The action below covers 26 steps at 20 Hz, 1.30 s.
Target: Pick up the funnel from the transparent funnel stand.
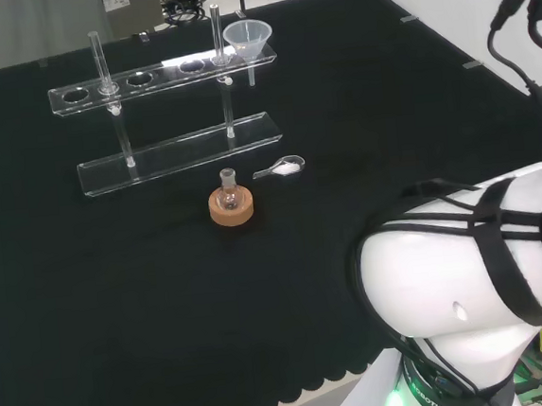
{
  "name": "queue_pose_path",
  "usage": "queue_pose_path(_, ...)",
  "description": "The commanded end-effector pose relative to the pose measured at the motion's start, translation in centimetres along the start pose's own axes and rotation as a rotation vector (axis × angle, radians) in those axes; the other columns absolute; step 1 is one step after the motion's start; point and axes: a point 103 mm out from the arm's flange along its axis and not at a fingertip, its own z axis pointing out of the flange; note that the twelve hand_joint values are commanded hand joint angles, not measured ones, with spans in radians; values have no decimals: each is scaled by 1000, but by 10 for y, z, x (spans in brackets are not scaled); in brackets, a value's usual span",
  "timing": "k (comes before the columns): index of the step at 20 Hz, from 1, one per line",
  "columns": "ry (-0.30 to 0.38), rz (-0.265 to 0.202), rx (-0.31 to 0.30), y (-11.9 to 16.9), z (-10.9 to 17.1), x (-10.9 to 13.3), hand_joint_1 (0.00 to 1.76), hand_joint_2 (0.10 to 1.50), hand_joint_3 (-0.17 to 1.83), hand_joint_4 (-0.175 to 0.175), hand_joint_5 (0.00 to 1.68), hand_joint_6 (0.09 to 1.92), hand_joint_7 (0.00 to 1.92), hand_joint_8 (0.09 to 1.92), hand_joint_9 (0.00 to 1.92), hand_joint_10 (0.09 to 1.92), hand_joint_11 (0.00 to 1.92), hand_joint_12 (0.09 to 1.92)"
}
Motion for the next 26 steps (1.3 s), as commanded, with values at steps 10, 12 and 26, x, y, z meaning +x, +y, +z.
queue_pose_path(10,17,20,66,135,49,-37,0,1160,401,16,207,87,13,405,161,606,24,1381)
queue_pose_path(12,17,17,71,151,55,-42,0,1158,398,14,208,87,17,409,163,608,26,1382)
queue_pose_path(26,-36,-53,139,212,85,-46,0,1144,375,6,214,87,44,432,176,618,31,1382)
